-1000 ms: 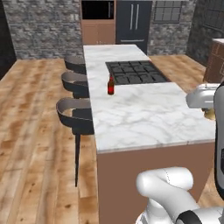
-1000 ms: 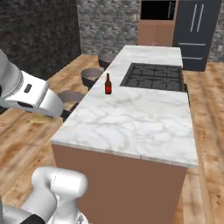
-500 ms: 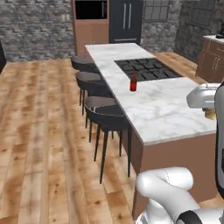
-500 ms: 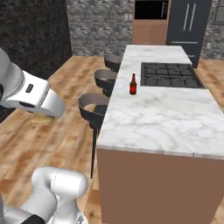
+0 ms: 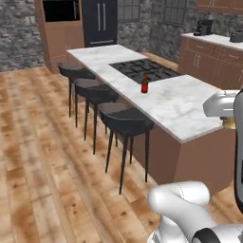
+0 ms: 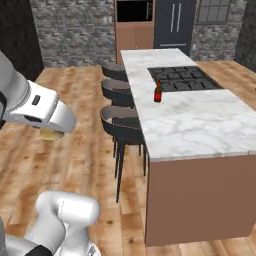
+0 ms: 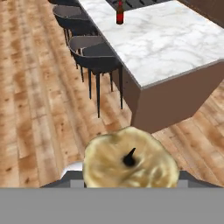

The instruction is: Get the candle and the beer from the cabinet and move them to the dining counter.

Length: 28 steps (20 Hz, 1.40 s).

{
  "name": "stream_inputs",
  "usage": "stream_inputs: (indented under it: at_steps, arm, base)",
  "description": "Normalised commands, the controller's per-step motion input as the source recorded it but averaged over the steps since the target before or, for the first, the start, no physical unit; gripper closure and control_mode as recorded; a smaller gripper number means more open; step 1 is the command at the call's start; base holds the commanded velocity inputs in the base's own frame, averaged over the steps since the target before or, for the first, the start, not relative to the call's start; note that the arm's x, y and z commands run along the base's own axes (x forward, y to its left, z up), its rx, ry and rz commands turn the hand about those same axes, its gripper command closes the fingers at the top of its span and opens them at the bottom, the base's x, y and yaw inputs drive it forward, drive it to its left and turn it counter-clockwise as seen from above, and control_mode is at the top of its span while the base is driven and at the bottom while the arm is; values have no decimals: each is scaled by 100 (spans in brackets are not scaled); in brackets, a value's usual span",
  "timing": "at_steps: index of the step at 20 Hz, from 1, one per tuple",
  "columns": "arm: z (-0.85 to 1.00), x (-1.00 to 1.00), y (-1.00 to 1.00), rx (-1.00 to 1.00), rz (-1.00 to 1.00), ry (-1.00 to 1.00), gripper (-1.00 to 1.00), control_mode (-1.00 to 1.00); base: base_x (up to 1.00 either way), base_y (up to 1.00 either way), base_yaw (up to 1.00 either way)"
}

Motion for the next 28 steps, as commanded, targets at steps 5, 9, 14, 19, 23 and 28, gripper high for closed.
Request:
stream_inputs:
  at_steps: [5,9,14,19,23,28]
  arm:
    - [0,0,0,0,0,0,100,100]
    - [0,0,0,0,0,0,100,100]
    - [0,0,0,0,0,0,100,100]
    - [0,0,0,0,0,0,100,100]
    - [0,0,0,0,0,0,100,100]
    - [0,0,0,0,0,0,100,100]
  base:
    - [2,100,-60]
    - [0,100,-61]
    - [0,100,-60]
    - [0,100,-60]
    - [0,100,-60]
    - [0,100,-60]
